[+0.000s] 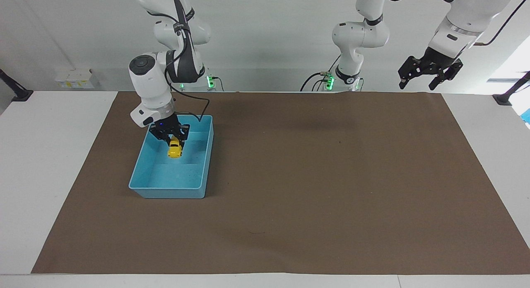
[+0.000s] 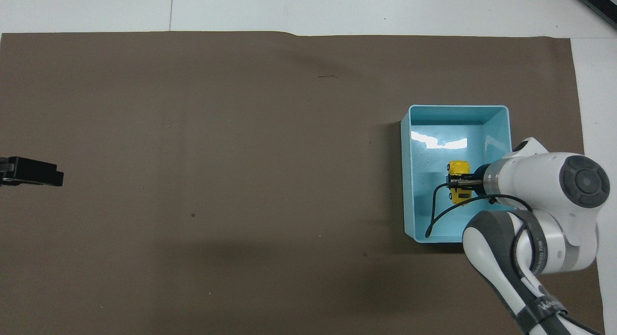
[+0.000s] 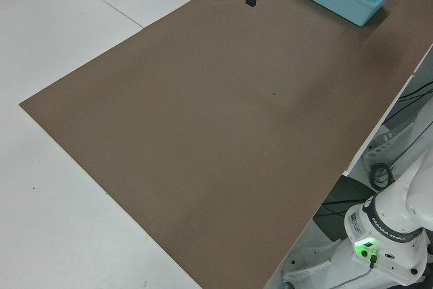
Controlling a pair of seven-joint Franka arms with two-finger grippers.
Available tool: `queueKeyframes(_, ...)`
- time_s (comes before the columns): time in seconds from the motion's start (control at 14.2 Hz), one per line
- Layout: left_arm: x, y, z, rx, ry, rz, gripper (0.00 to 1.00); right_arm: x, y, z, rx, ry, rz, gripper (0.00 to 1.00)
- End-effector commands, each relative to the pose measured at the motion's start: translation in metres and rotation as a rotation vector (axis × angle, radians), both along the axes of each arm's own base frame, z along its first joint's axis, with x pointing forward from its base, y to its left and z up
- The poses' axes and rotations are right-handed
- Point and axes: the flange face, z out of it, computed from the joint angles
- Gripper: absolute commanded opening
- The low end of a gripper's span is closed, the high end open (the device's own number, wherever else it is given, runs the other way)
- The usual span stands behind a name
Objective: Wind up and store yellow beetle car
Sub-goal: 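Carry the car over the blue bin with the right gripper, then lower the car into the bin and open the right gripper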
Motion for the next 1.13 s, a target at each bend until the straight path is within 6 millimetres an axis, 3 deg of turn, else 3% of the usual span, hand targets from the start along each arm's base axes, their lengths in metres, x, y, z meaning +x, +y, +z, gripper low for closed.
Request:
queueKeyframes(0.0, -0.005, 0.003, 0.002, 0.016, -0.002, 0.010, 1.00, -0.018, -0.001, -0.016, 0.006, -0.024, 0.029, 0.00)
queueKeyframes(0.35, -0.005, 0.003, 0.002, 0.016, -0.002, 0.010, 1.00, -0.030, 0.000, -0.057, 0.007, -0.028, 0.033, 0.01)
queueKeyframes(0.42, -0.005, 0.002, 0.002, 0.016, -0.002, 0.008, 1.00, -0.029, 0.001, -0.057, 0.007, -0.030, 0.033, 0.26)
queueKeyframes(0.49, -0.005, 0.003, 0.002, 0.016, -0.002, 0.010, 1.00, -0.028, 0.000, -0.058, 0.007, -0.025, 0.031, 0.73)
queueKeyframes(0.57, -0.005, 0.003, 0.002, 0.016, -0.002, 0.010, 1.00, -0.027, 0.000, -0.058, 0.006, -0.019, 0.035, 1.00)
queueKeyframes(0.78, -0.005, 0.003, 0.002, 0.016, -0.002, 0.010, 1.00, -0.012, 0.004, -0.032, 0.008, -0.033, 0.042, 1.00)
queueKeyframes(1.06, -0.005, 0.002, 0.002, 0.016, -0.002, 0.008, 1.00, 0.024, 0.000, 0.041, 0.012, 0.022, 0.023, 1.00)
